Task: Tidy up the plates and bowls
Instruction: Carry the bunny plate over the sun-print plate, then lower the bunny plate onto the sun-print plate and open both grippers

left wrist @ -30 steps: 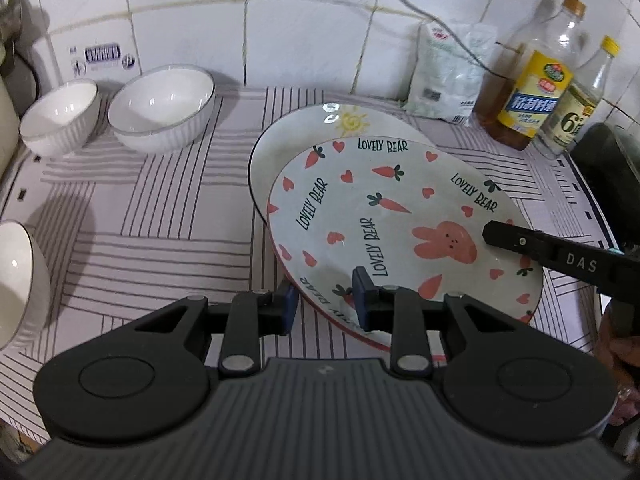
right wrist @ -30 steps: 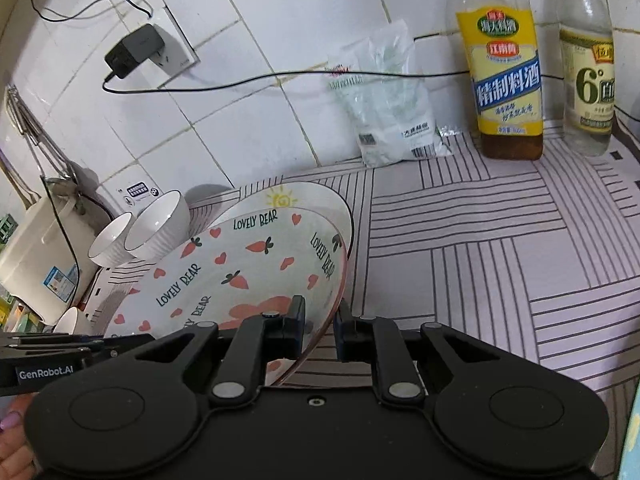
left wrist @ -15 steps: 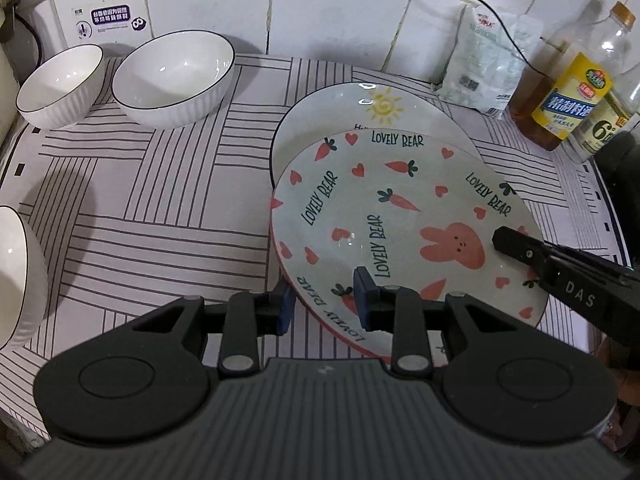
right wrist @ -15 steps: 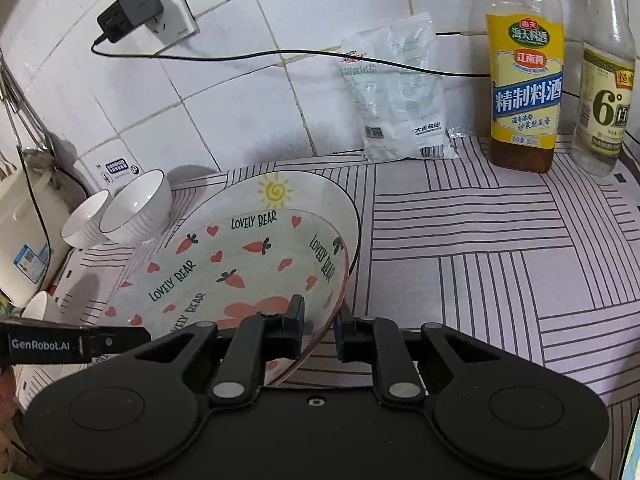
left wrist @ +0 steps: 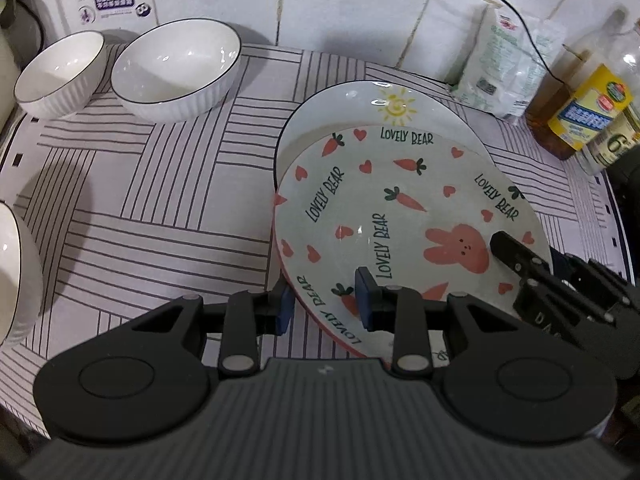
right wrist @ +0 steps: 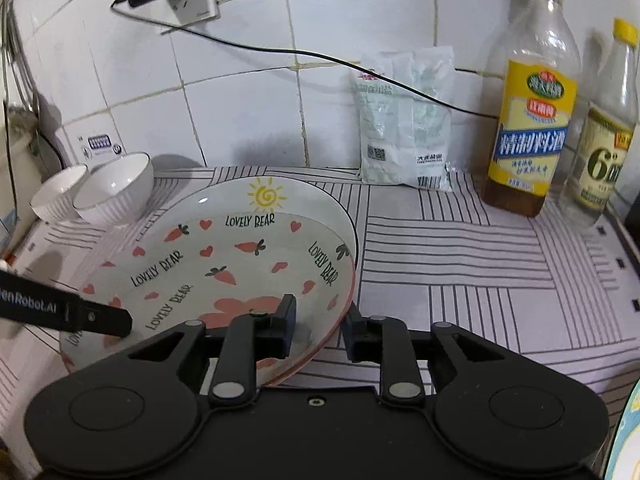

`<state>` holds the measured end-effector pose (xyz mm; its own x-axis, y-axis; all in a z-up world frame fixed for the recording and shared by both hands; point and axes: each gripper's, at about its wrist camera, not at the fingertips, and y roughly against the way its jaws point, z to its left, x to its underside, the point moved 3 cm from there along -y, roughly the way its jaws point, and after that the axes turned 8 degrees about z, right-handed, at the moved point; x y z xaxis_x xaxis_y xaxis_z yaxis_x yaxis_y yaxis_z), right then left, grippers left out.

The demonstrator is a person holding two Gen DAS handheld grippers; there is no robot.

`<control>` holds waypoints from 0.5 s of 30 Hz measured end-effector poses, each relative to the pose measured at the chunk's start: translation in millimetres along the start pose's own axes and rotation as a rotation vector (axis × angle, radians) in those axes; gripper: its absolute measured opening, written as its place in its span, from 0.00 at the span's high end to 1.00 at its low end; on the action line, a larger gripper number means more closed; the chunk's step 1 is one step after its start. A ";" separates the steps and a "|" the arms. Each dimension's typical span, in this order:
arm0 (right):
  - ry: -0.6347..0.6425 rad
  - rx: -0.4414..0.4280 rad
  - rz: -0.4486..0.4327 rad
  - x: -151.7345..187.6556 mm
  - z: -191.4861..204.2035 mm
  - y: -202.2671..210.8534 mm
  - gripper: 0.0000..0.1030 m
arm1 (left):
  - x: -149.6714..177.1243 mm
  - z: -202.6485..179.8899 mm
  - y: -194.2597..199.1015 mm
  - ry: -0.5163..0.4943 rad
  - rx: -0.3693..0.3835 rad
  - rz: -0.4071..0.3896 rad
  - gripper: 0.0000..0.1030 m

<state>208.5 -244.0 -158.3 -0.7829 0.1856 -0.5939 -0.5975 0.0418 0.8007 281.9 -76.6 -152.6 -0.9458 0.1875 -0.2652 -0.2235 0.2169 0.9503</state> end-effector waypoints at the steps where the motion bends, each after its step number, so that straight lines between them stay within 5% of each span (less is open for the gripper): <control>1: -0.002 0.006 -0.005 0.2 0.6 -1.1 0.68 | -1.0 -1.0 -0.5 -0.002 -0.003 0.006 0.71; 15: -0.063 0.028 -0.023 -3.5 1.1 -16.5 0.64 | -19.5 3.4 -13.0 0.036 -0.020 0.079 0.71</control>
<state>221.2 -244.2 -169.4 -0.7559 0.2453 -0.6070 -0.6096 0.0742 0.7892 304.1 -79.8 -160.3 -0.9683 0.1689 -0.1840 -0.1526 0.1832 0.9712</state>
